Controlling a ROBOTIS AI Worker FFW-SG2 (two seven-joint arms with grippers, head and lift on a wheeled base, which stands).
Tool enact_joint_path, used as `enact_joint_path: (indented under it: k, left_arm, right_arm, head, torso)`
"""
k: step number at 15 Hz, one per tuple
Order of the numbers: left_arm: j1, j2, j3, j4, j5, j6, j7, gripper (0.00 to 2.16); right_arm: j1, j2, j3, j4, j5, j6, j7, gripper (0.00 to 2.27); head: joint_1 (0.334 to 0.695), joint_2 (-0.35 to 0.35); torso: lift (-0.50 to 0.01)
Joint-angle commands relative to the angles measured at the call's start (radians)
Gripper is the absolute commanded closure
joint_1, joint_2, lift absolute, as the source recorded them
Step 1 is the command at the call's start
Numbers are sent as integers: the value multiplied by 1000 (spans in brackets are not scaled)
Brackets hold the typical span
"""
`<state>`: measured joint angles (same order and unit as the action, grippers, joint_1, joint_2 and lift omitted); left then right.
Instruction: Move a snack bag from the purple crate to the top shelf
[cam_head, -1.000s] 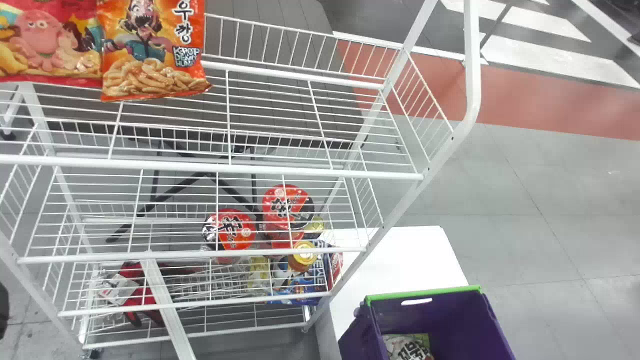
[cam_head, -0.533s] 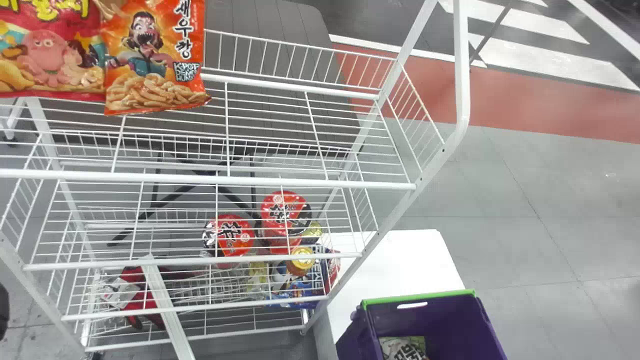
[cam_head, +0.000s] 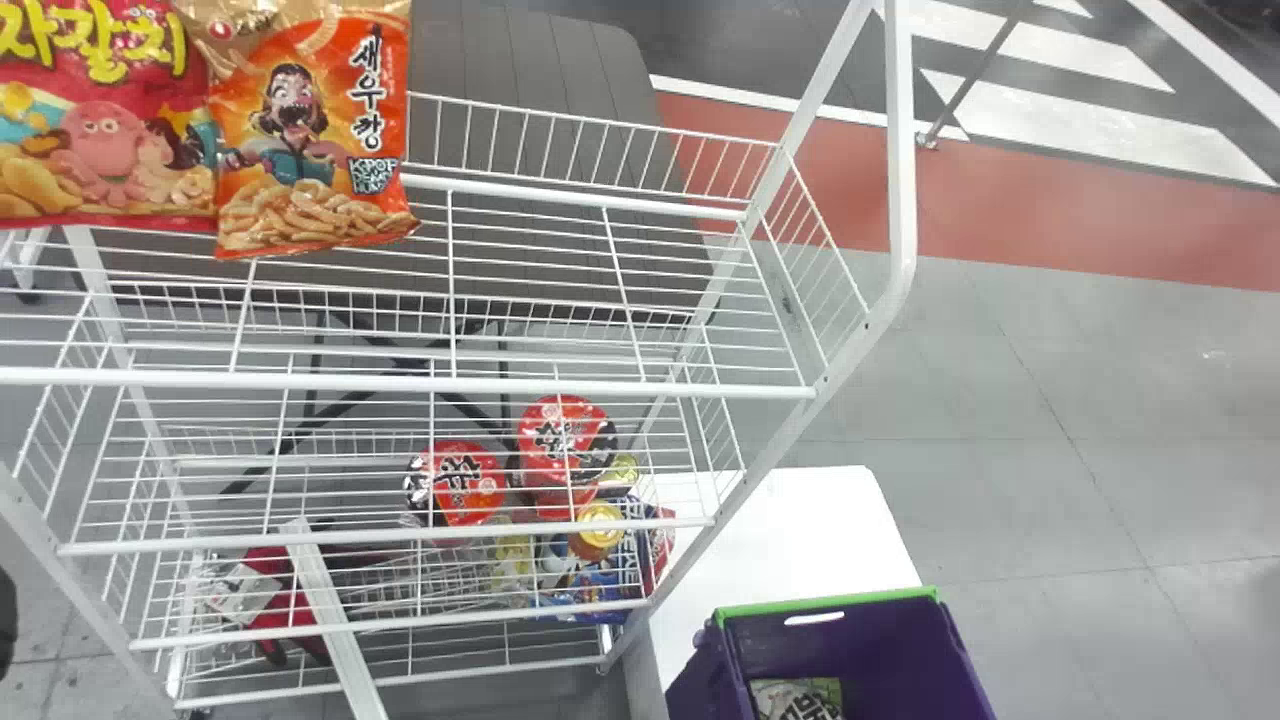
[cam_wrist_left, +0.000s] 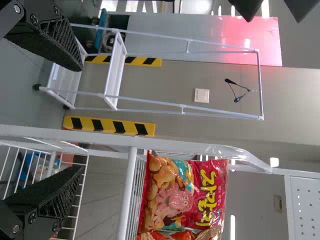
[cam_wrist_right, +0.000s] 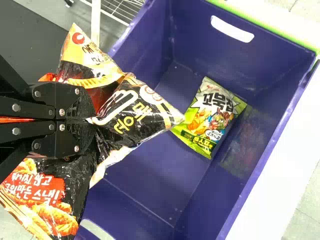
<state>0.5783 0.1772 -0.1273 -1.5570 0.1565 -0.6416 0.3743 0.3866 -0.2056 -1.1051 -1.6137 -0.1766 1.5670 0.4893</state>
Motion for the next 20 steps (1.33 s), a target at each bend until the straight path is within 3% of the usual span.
enact_joint_path:
  k: [1, 20]
  left_arm:
    - [0, 1, 0, 0, 0, 3, 0, 124]
    - [3, -8, -9, -3, -9, 15, 0, 124]
  right_arm:
    - [0, 0, 1, 0, 2, 5, 0, 2256]
    - [6, -3, 2, 0, -4, 5, 8, 2256]
  head:
    - [695, -350]
    - [695, -350]
  torso:
    - [-68]
    - [7]
